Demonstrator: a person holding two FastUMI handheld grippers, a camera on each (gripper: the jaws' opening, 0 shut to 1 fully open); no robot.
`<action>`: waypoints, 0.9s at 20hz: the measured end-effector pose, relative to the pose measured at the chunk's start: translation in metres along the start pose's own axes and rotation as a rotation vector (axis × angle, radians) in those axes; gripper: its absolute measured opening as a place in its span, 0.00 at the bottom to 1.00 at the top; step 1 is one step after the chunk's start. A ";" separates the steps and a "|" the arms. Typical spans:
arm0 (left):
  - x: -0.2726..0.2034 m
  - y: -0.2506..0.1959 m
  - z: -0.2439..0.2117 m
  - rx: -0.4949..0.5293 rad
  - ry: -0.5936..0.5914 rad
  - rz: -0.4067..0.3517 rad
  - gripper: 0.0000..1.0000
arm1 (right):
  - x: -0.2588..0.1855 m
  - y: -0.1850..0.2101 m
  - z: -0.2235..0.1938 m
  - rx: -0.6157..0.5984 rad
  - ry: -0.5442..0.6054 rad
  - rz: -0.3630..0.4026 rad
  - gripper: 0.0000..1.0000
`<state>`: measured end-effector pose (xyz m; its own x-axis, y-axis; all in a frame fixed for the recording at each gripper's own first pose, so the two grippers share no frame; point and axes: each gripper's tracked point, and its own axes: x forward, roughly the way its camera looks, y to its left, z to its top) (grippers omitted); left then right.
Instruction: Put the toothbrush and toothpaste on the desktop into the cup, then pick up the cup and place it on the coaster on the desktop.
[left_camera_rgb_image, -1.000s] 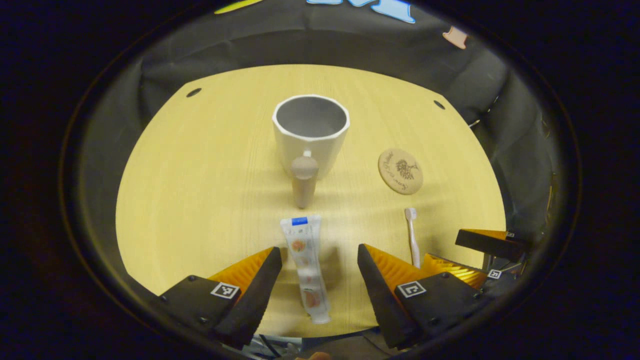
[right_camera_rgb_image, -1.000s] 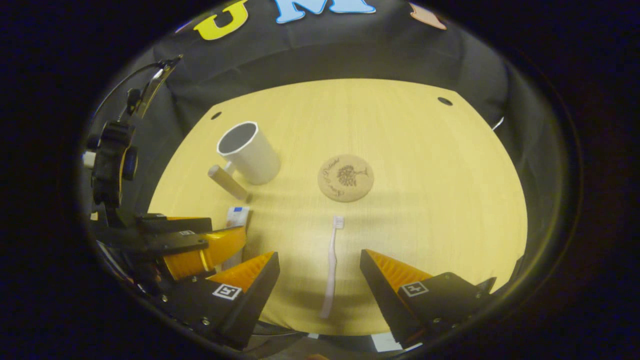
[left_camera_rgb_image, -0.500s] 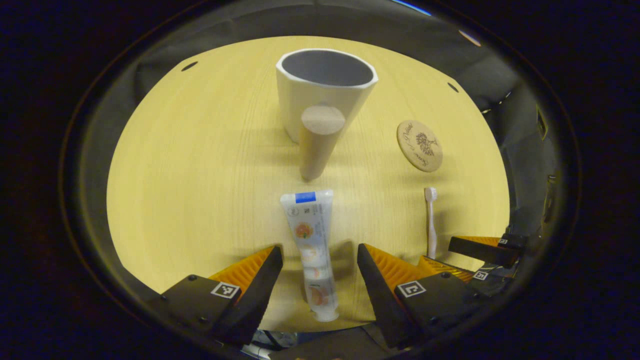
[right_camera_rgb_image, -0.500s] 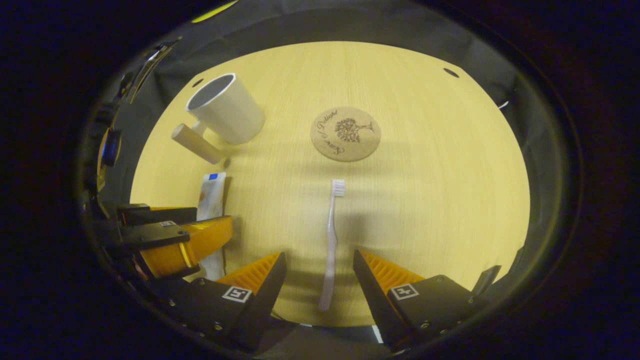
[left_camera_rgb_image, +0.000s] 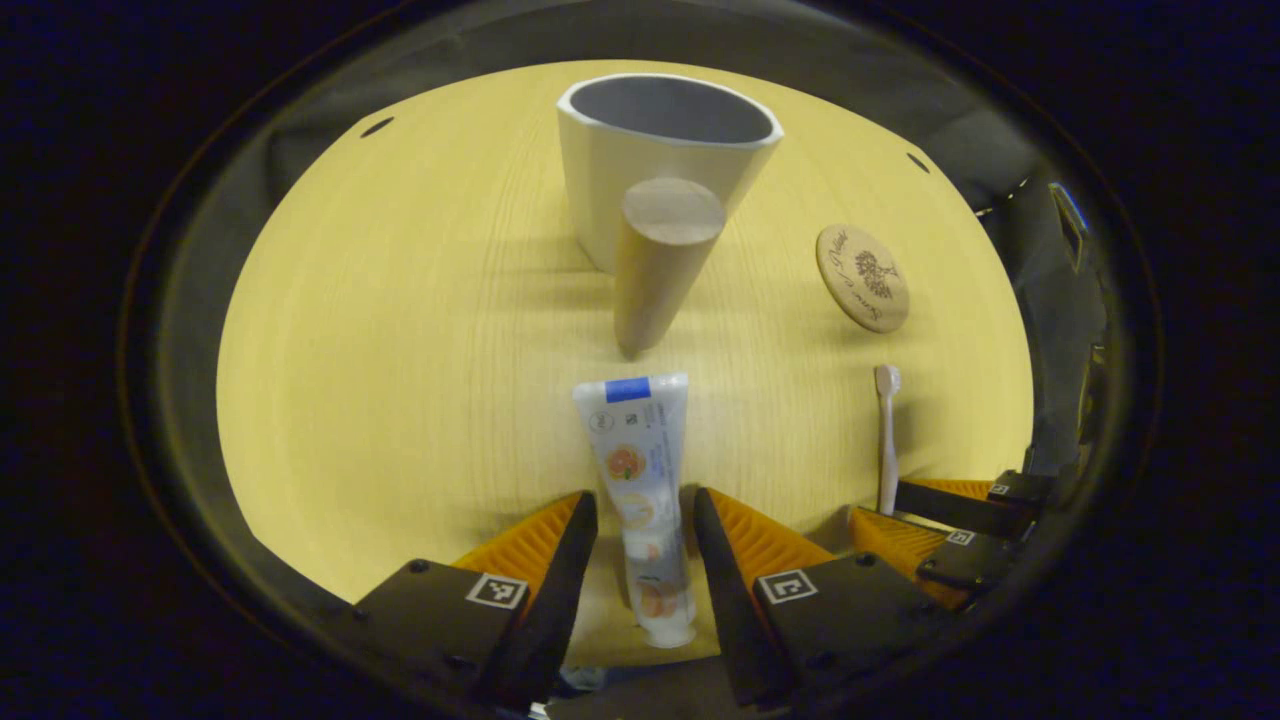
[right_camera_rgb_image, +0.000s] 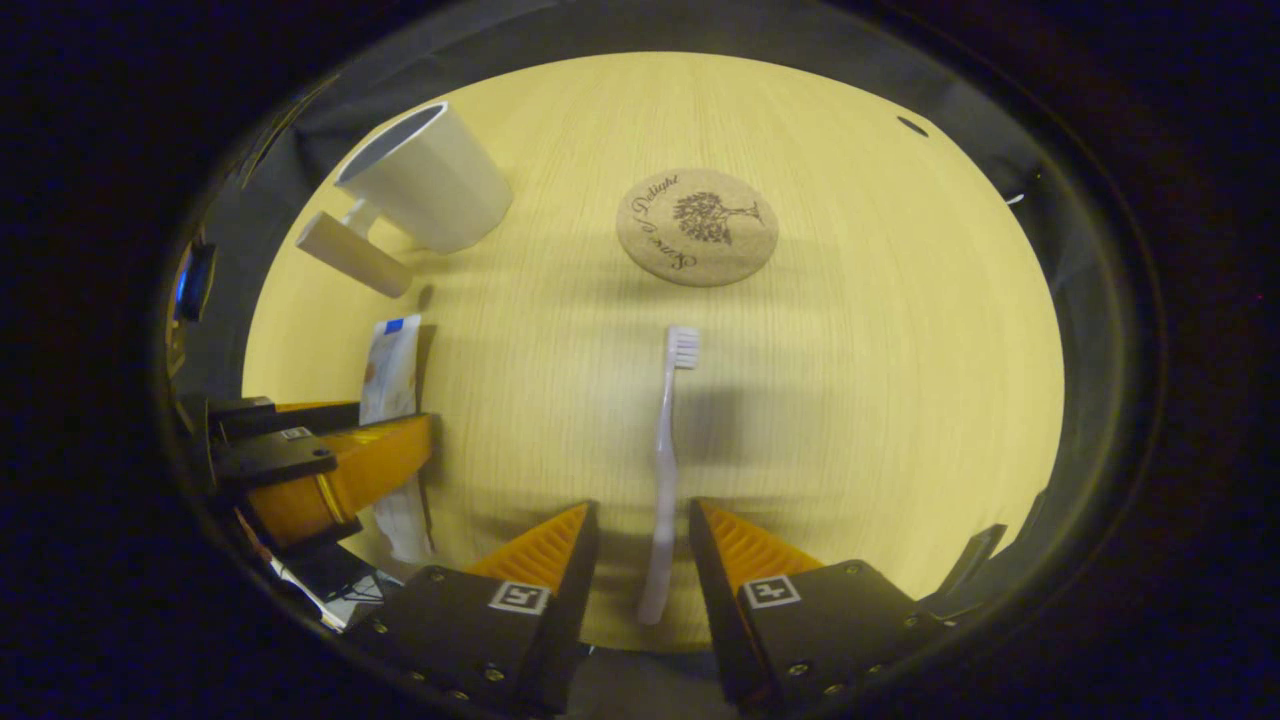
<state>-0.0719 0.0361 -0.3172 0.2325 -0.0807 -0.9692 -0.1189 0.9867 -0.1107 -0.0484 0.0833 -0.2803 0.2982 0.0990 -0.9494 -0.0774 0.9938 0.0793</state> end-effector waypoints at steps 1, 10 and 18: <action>0.002 0.001 0.000 0.007 -0.002 0.007 0.63 | 0.003 0.000 0.001 -0.005 -0.003 0.004 0.51; -0.001 0.001 0.000 0.039 -0.029 0.005 0.28 | 0.004 -0.004 0.001 0.095 -0.019 0.051 0.11; -0.013 0.000 0.001 -0.032 -0.141 -0.059 0.22 | 0.000 -0.003 0.004 0.140 -0.091 0.125 0.05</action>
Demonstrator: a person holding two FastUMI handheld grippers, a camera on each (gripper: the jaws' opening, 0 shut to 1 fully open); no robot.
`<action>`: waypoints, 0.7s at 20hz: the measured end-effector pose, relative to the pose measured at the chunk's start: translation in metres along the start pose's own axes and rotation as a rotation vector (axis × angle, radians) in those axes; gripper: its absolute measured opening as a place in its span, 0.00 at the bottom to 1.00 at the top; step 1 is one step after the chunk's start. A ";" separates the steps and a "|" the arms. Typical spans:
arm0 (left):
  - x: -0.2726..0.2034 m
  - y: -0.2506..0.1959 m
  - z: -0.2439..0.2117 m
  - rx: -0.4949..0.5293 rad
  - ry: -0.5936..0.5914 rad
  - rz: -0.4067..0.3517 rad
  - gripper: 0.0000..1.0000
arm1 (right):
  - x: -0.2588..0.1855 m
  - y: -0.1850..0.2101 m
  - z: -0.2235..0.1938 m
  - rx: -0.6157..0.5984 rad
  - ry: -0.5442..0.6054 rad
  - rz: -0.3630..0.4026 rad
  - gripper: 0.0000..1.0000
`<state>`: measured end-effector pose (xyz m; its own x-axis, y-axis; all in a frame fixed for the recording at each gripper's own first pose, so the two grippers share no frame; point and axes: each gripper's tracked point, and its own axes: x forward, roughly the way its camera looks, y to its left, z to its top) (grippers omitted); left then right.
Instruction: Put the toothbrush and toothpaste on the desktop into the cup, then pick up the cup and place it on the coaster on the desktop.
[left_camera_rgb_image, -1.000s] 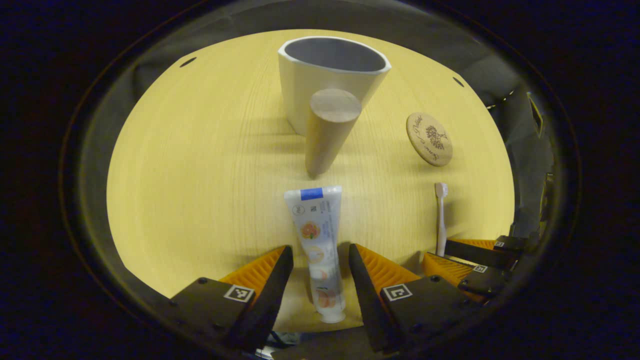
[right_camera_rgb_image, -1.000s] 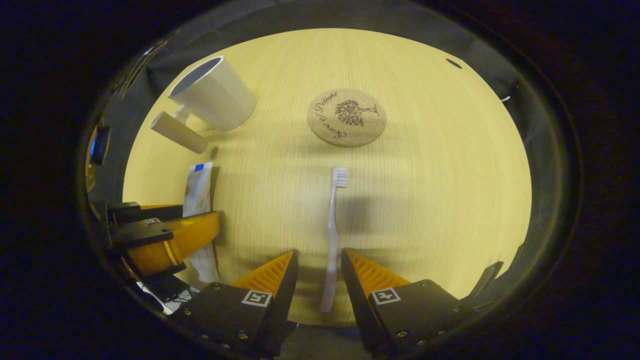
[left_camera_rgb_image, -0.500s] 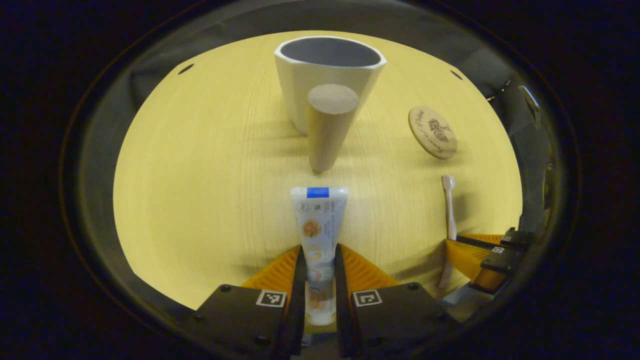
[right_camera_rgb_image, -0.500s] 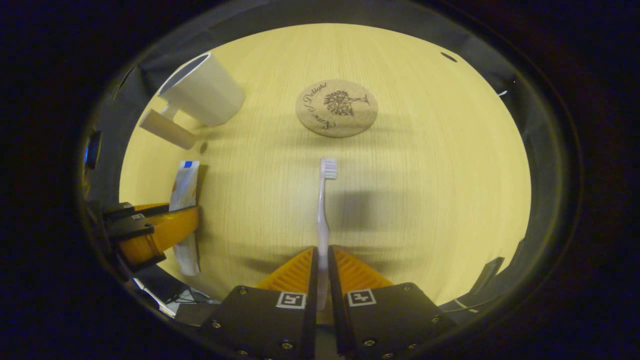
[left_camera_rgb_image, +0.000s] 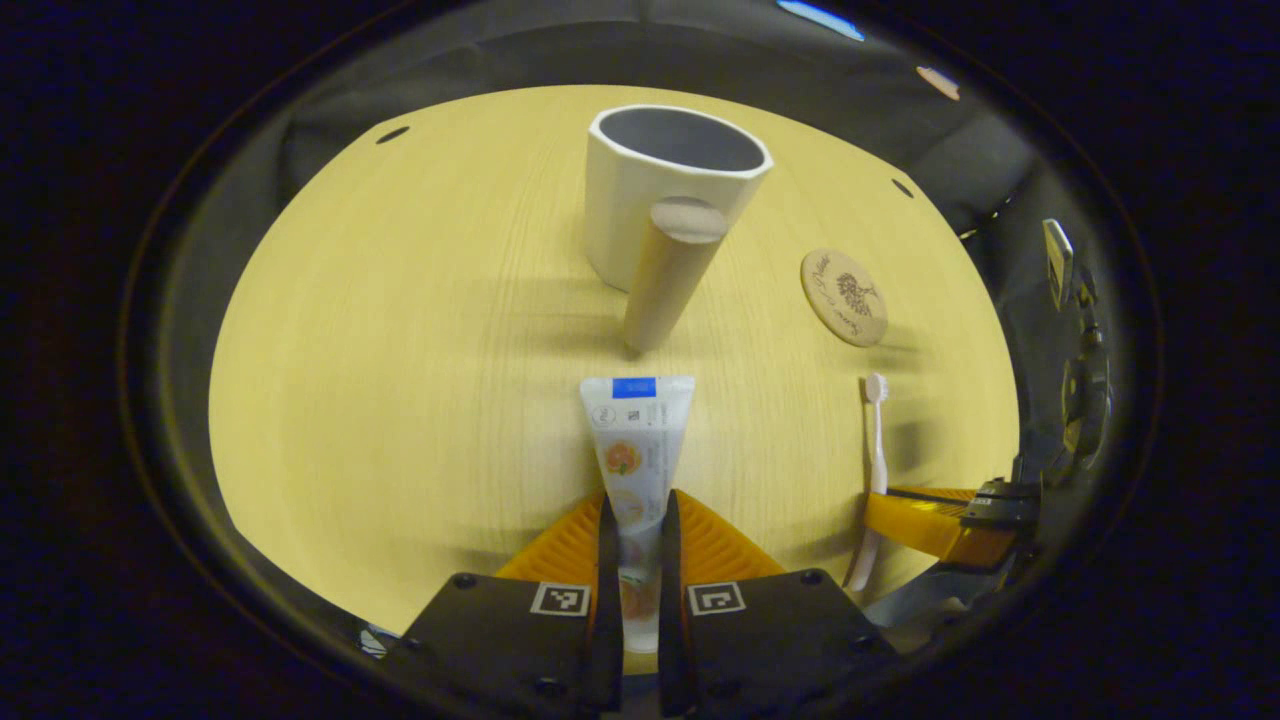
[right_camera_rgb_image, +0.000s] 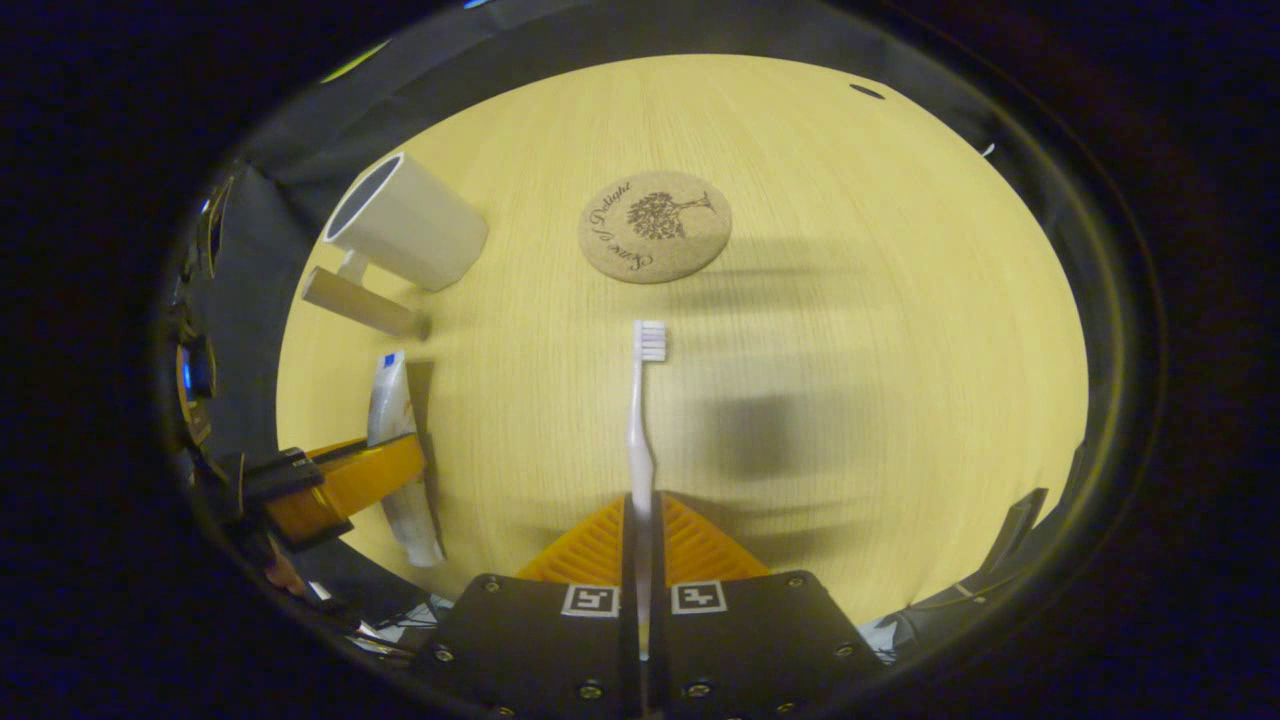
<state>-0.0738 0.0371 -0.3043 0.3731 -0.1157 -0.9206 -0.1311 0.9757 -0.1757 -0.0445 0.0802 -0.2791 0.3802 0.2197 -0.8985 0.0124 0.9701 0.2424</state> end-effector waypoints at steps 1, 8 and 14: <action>-0.002 0.001 0.001 -0.006 -0.016 0.003 0.20 | -0.004 0.002 0.002 -0.006 -0.018 0.005 0.05; -0.038 0.008 0.020 -0.059 -0.187 0.005 0.22 | -0.040 0.019 0.025 -0.064 -0.183 0.086 0.04; -0.070 0.022 0.034 -0.100 -0.313 0.018 0.22 | -0.063 0.035 0.047 -0.107 -0.294 0.154 0.04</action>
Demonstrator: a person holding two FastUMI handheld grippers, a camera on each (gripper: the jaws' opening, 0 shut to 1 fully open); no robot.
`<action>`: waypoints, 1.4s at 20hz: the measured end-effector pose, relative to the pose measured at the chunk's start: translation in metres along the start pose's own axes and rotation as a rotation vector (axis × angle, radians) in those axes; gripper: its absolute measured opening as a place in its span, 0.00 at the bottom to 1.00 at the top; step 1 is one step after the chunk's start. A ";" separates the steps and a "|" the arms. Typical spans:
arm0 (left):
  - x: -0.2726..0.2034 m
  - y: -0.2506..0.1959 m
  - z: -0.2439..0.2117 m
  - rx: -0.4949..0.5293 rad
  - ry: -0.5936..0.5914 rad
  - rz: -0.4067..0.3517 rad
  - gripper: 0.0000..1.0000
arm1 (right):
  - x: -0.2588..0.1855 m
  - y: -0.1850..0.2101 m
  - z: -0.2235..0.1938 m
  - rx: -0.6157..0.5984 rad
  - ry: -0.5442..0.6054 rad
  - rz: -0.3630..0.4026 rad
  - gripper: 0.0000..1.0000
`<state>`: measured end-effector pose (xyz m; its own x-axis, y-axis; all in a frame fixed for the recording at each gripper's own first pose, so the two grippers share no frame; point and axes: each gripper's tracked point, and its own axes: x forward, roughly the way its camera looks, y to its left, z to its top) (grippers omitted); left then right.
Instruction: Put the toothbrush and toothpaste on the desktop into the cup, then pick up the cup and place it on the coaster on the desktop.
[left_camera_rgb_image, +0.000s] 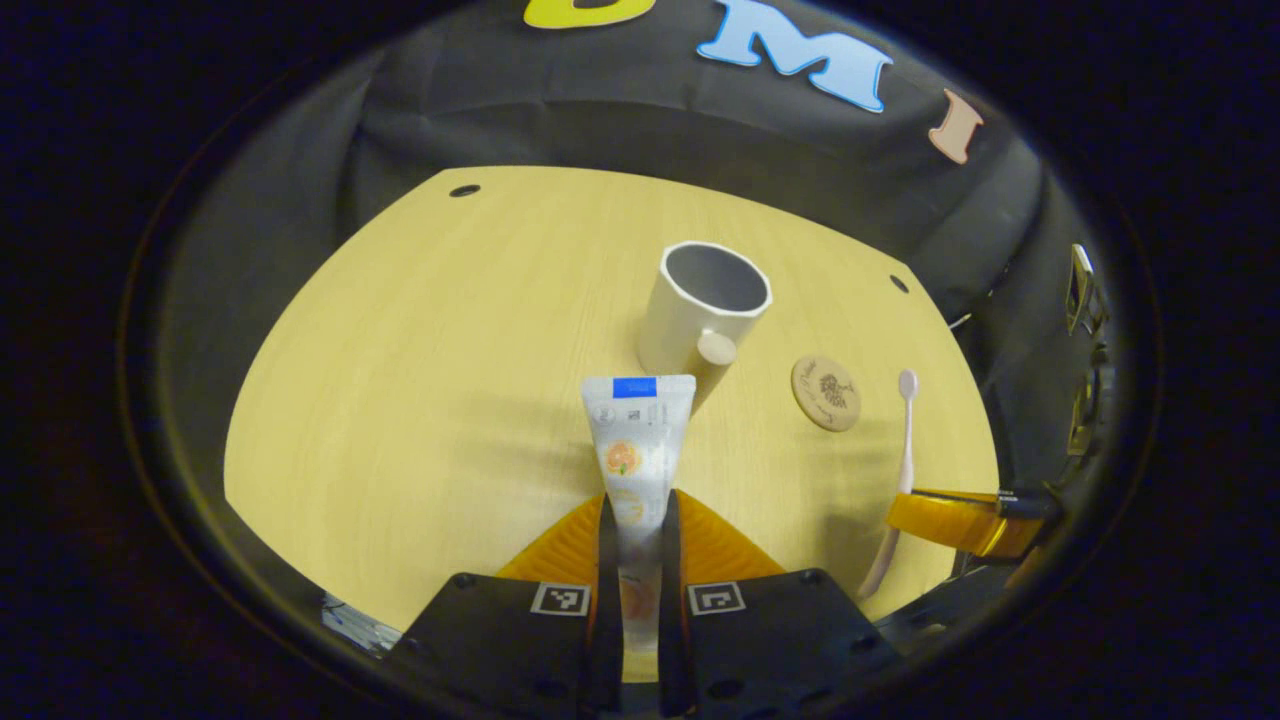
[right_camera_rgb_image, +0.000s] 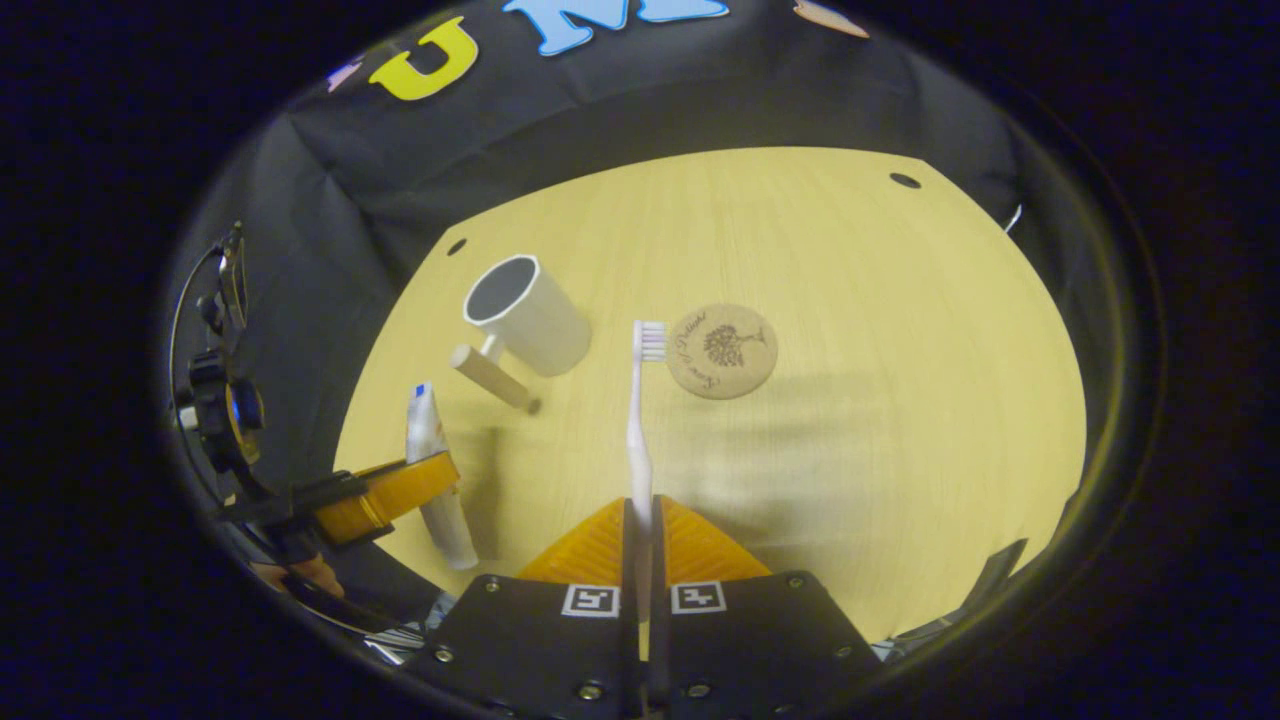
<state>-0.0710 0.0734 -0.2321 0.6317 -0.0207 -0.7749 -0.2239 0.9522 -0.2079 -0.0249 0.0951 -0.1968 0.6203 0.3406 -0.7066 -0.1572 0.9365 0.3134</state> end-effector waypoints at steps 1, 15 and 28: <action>-0.003 0.003 0.006 -0.008 -0.027 0.001 0.21 | -0.003 0.001 0.006 -0.008 -0.021 0.006 0.04; -0.043 -0.007 0.138 -0.010 -0.450 -0.018 0.21 | -0.033 0.012 0.092 -0.095 -0.309 0.048 0.04; -0.070 -0.038 0.242 0.020 -0.836 -0.093 0.20 | -0.049 0.026 0.122 -0.151 -0.469 0.057 0.04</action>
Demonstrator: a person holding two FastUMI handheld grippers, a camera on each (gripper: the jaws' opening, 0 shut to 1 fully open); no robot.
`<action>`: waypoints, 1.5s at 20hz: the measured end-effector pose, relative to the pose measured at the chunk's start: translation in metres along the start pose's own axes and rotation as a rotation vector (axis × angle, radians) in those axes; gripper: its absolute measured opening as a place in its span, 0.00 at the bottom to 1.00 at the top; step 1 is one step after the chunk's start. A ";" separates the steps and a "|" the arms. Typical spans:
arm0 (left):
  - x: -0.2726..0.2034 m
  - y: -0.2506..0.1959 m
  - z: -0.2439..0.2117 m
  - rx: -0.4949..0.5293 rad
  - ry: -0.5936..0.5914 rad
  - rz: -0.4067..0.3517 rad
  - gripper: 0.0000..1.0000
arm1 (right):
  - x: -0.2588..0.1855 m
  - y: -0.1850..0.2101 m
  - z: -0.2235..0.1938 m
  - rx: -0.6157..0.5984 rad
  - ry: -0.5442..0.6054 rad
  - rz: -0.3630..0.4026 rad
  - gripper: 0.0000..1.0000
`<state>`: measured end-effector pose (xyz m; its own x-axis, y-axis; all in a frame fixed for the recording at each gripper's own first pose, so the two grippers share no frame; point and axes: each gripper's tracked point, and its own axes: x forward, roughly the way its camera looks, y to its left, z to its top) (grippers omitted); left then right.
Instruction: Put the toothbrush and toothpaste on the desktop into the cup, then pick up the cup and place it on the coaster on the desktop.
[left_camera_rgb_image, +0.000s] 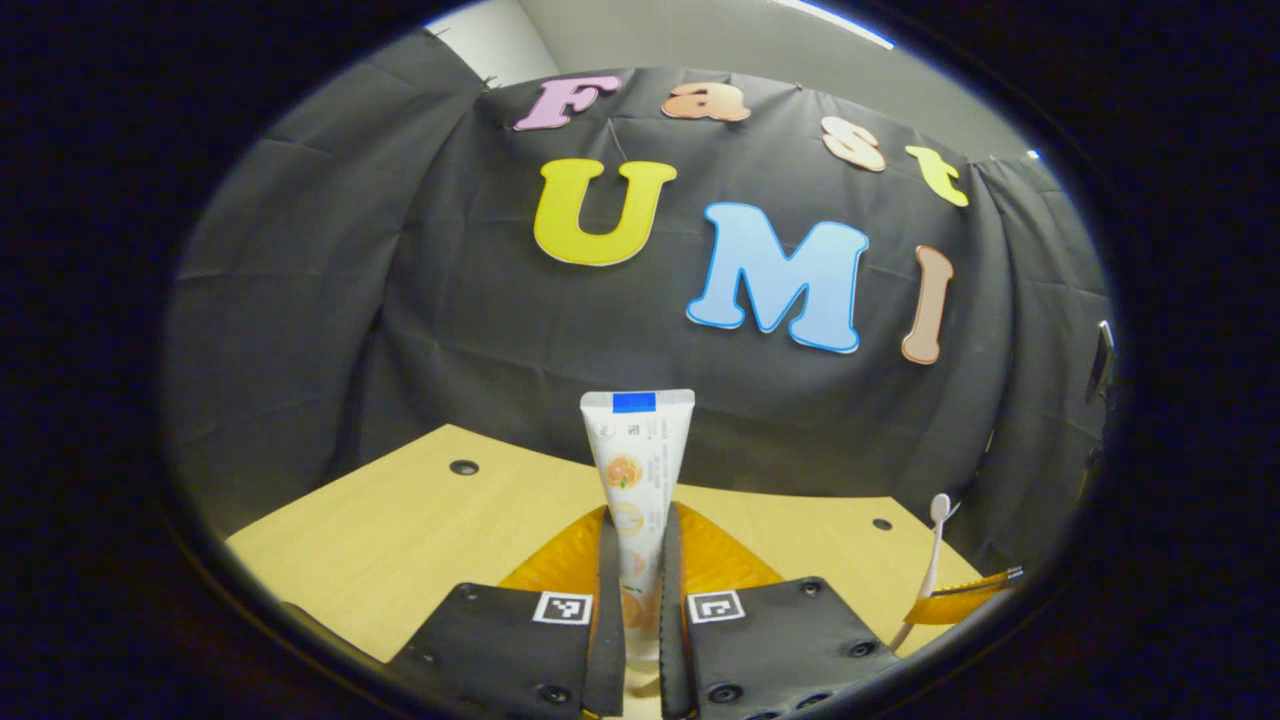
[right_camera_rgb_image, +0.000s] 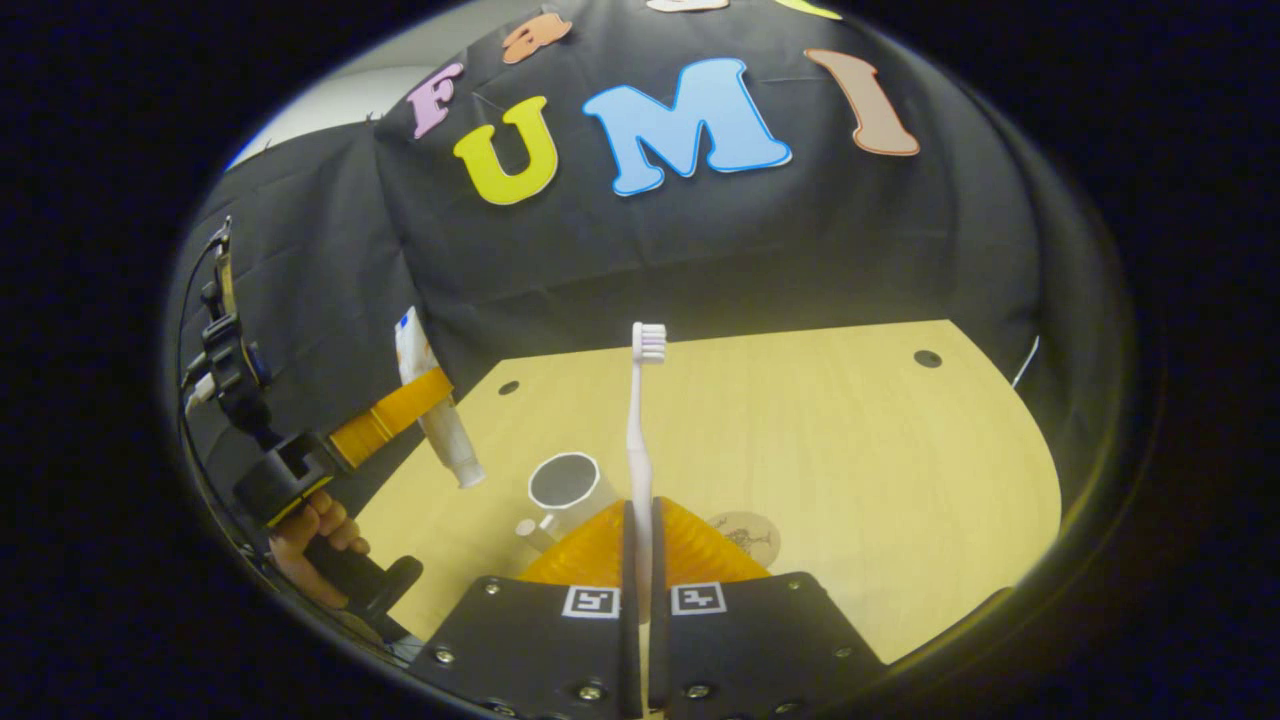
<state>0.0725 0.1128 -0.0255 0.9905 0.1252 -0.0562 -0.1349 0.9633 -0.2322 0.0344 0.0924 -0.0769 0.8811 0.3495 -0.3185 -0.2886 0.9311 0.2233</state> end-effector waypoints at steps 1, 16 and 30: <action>0.004 -0.005 0.000 0.003 -0.008 -0.009 0.20 | 0.000 0.001 0.003 -0.003 -0.011 0.002 0.04; 0.076 -0.047 -0.065 0.019 0.080 -0.124 0.21 | -0.002 -0.009 0.006 0.012 -0.030 -0.048 0.04; 0.074 -0.036 -0.135 0.075 0.283 -0.092 0.29 | 0.005 -0.012 0.000 0.037 0.032 -0.042 0.04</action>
<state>0.1472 0.0558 -0.1521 0.9508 -0.0246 -0.3088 -0.0323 0.9836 -0.1775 0.0420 0.0829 -0.0806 0.8795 0.3141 -0.3574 -0.2373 0.9406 0.2427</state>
